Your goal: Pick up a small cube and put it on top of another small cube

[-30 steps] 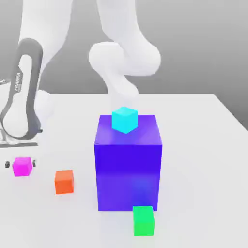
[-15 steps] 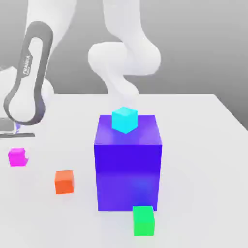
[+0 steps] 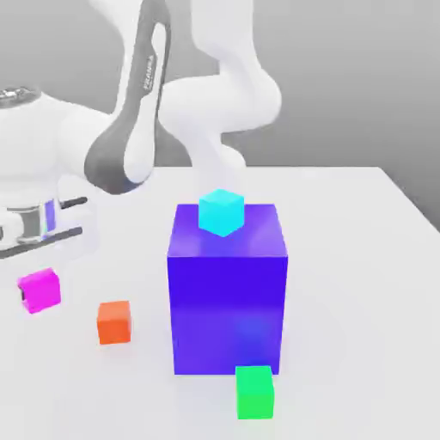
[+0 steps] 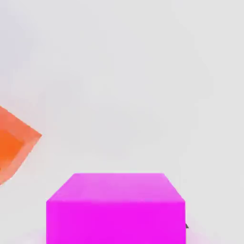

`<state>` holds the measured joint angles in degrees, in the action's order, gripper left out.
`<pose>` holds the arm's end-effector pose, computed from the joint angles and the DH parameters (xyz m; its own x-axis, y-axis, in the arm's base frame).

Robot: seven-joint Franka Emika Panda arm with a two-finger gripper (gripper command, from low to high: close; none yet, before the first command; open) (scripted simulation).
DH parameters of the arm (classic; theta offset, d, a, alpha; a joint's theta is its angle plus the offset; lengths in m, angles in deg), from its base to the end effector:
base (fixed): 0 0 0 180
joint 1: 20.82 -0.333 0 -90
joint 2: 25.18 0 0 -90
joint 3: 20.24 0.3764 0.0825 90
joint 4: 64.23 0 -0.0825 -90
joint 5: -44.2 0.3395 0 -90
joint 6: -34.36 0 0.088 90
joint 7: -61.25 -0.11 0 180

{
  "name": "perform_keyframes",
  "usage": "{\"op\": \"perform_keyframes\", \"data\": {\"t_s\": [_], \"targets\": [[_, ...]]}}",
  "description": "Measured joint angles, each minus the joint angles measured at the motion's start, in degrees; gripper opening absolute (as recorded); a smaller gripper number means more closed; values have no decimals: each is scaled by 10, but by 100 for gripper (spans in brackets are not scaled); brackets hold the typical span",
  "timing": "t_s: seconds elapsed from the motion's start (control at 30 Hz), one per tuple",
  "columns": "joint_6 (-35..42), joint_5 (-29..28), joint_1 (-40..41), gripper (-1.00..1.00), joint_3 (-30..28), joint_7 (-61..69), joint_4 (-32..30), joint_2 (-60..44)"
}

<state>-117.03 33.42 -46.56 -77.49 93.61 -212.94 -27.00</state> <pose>0.3627 -0.2164 0.3488 0.9832 0.1756 -0.0499 0.1802 -0.9773 0.1112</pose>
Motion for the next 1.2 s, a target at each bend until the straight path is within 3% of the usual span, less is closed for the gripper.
{"op": "perform_keyframes", "data": {"t_s": [0.2,0.43,0.9,1.2], "targets": [[47,-64,-83,-100,31,62,30,17],[95,-92,-159,-100,85,169,60,17],[107,-17,-301,-100,132,506,66,-8],[46,86,-278,-100,135,736,22,-8]]}}
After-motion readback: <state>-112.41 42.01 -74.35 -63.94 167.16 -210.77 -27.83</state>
